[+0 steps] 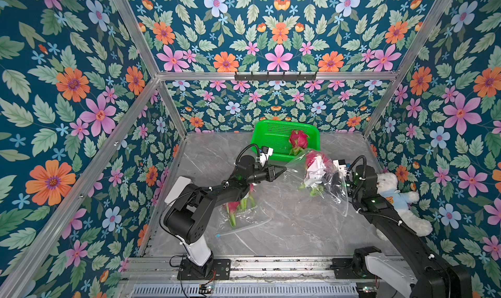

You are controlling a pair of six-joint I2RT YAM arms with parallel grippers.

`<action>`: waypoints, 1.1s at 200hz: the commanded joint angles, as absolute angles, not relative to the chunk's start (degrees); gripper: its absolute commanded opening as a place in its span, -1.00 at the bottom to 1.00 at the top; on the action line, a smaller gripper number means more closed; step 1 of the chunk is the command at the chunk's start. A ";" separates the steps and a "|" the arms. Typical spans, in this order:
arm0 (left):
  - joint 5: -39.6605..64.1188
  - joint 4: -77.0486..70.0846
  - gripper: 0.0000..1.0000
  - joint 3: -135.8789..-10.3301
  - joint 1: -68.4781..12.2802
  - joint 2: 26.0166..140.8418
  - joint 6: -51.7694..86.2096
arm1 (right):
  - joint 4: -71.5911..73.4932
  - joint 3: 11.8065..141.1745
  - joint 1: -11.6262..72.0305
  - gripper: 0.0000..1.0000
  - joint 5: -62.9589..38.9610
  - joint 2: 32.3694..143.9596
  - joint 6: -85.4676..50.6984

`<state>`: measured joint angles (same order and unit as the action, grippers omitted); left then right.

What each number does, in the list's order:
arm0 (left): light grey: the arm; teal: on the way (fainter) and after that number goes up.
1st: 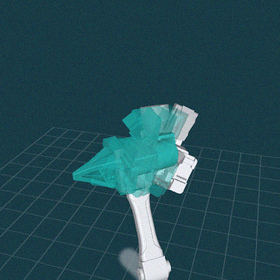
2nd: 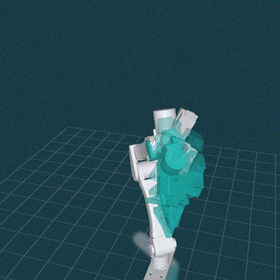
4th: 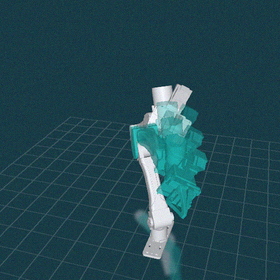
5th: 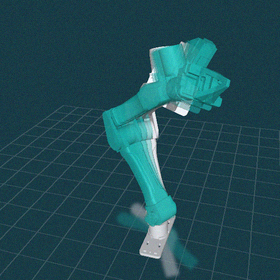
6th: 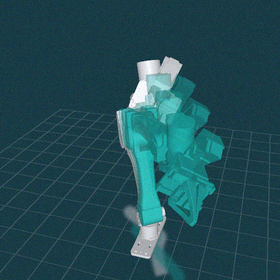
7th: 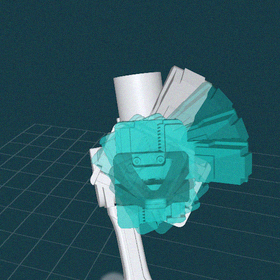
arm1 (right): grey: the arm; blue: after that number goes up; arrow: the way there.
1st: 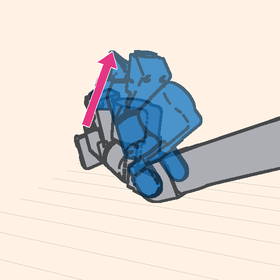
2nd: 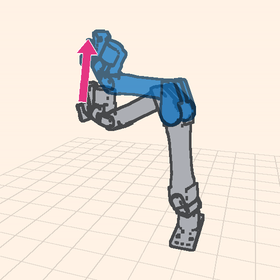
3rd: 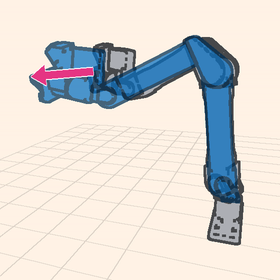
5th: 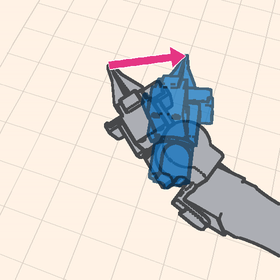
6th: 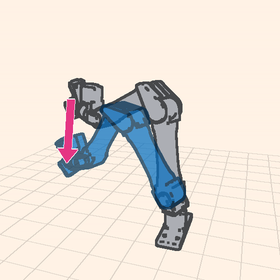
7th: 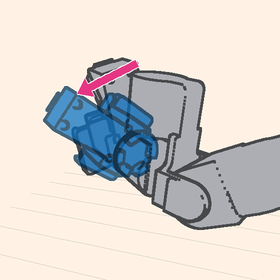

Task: Open the zip-top bag and take out the dragon fruit
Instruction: Pick up the dragon fruit from the zipper food storage bag.

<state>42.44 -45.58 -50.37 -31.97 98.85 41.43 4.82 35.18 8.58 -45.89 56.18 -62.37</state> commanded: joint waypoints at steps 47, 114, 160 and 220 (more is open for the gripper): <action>40.29 -46.72 -1.00 -57.55 -24.10 103.57 40.20 | 0.60 34.82 8.44 -0.82 -49.11 54.15 -59.99; 36.69 -37.81 -1.00 -71.45 -20.59 107.57 33.67 | -0.24 33.18 8.71 -0.86 -55.08 53.76 -59.24; 33.40 -29.91 -1.00 -84.78 -16.71 114.77 31.08 | -2.98 33.44 9.08 -0.88 -57.07 52.43 -57.79; 30.08 -25.05 -1.00 -84.04 -10.01 112.43 28.42 | -8.12 34.42 9.08 -0.87 -57.57 51.94 -54.49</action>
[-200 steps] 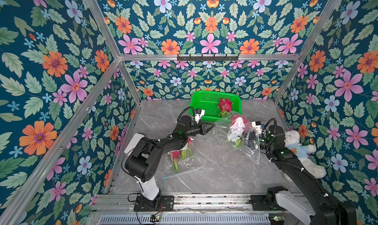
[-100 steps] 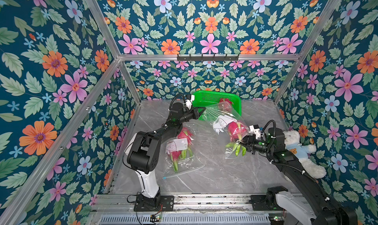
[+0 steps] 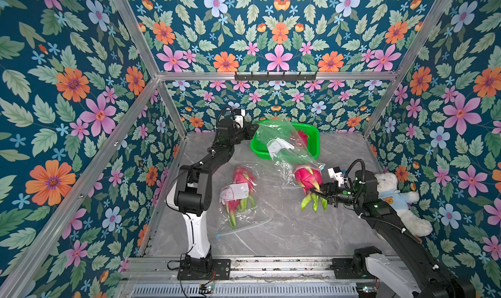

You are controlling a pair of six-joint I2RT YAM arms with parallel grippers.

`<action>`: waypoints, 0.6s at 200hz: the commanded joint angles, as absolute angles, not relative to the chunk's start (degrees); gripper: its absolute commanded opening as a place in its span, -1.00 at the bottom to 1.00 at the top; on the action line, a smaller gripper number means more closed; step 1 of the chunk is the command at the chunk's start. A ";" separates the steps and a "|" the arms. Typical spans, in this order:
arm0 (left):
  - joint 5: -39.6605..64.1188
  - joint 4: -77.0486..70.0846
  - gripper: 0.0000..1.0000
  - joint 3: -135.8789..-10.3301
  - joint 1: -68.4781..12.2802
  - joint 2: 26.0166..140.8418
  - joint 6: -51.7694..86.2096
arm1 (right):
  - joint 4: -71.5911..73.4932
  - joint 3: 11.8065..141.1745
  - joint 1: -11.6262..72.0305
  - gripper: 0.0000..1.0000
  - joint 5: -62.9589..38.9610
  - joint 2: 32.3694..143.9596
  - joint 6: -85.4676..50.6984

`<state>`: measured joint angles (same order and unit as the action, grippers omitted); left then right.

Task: Open the zip-top bag and take out the dragon fruit
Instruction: Pick up the dragon fruit from the zipper food storage bag.

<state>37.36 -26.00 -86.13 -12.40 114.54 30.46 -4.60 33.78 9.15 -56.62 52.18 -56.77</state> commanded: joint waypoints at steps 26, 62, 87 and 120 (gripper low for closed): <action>29.95 -25.31 -1.00 -79.22 -8.26 108.83 28.39 | -10.42 35.23 9.07 -0.88 -57.04 51.83 -52.56; 29.61 -25.64 -1.00 -73.76 -8.26 105.37 27.42 | -9.39 36.56 9.03 -0.89 -58.81 51.86 -52.53; 33.36 -26.95 -1.00 -69.87 -8.42 103.47 29.80 | -12.36 39.63 8.48 -0.89 -57.44 51.88 -49.98; 40.51 -34.54 -1.00 -61.65 -10.06 99.33 36.72 | -11.07 43.90 7.21 -0.89 -54.16 54.55 -50.54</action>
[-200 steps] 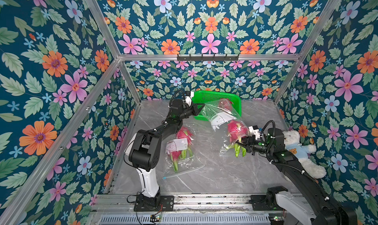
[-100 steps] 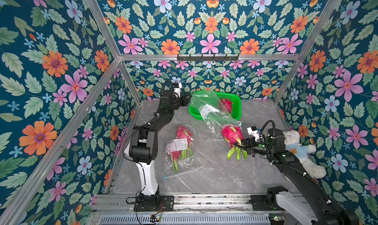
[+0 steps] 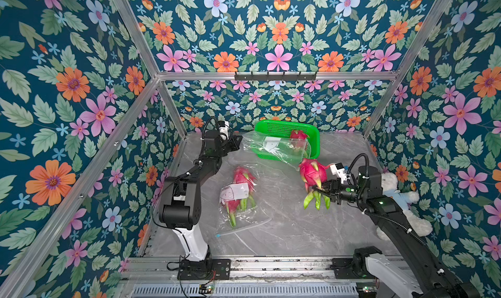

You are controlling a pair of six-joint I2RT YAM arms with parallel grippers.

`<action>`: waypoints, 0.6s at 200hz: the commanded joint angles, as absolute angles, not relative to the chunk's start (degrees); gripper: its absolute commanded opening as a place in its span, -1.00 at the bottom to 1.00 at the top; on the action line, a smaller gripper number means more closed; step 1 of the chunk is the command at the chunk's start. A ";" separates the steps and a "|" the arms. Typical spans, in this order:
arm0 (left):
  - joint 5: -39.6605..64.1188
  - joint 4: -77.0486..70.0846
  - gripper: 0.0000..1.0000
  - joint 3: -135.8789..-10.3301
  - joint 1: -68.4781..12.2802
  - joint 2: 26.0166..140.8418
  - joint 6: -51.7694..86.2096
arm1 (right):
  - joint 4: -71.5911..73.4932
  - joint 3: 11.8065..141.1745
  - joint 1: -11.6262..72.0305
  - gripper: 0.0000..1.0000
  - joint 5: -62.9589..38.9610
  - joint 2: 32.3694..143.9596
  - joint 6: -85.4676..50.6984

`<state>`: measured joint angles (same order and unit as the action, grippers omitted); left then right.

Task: Open the zip-top bag and take out the dragon fruit
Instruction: Pick up the dragon fruit from the zipper food storage bag.

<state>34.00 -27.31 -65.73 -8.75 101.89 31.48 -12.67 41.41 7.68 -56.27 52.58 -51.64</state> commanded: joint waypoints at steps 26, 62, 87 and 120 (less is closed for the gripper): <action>43.01 -37.12 -1.00 -55.89 -14.24 94.50 38.85 | -6.24 47.92 7.05 -0.89 -52.34 59.40 -52.12; 45.68 -32.75 -1.00 -50.81 -19.58 88.25 35.99 | -4.20 55.06 7.03 -0.89 -48.18 66.58 -49.41; 48.49 -32.06 -1.00 -46.71 -21.58 85.60 35.60 | 1.68 58.30 7.03 -0.89 -47.10 72.35 -51.36; 49.04 -31.01 -1.00 -40.82 -23.04 84.34 34.37 | 7.51 63.68 7.15 -0.89 -44.81 81.76 -52.48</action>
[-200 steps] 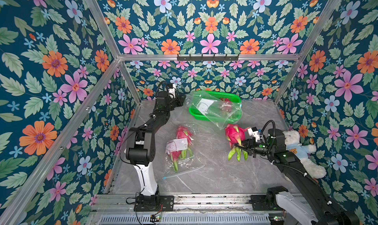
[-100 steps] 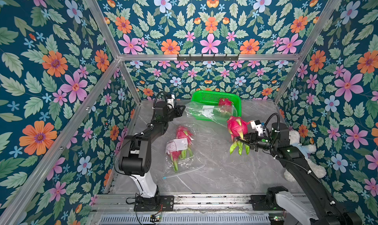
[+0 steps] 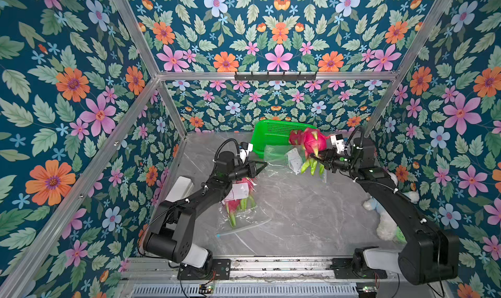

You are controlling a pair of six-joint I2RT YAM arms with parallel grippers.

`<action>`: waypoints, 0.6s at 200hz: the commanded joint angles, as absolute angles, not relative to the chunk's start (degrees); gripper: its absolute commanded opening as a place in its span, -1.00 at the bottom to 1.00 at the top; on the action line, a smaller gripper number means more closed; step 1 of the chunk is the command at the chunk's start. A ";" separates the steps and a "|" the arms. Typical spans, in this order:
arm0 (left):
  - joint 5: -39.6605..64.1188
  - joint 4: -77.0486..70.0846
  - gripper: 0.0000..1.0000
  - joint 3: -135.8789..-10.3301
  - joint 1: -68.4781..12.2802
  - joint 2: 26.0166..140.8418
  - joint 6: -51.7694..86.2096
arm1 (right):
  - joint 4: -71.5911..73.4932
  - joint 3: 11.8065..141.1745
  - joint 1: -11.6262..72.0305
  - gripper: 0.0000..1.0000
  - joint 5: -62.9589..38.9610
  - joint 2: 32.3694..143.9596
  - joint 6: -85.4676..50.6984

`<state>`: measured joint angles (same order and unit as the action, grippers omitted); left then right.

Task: Open the zip-top bag and take out the dragon fruit
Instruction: Pick up the dragon fruit from the zipper food storage bag.

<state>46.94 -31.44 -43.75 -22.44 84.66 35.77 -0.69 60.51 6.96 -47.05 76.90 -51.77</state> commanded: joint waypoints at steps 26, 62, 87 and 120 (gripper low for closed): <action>49.39 -30.93 -1.00 -38.41 -23.03 85.54 34.28 | 9.99 69.18 8.17 -0.89 -44.07 91.04 -52.69; 50.29 -29.39 -1.00 -37.08 -22.70 85.05 33.09 | 7.53 80.34 10.64 -0.90 -44.30 104.53 -50.94; 52.99 -26.43 -1.00 -36.16 -22.41 83.23 31.14 | 3.67 88.23 11.09 -0.90 -41.98 112.11 -49.02; 57.03 -24.39 -1.00 -34.25 -22.33 80.77 30.24 | -0.70 97.40 11.52 -0.91 -39.23 122.01 -48.45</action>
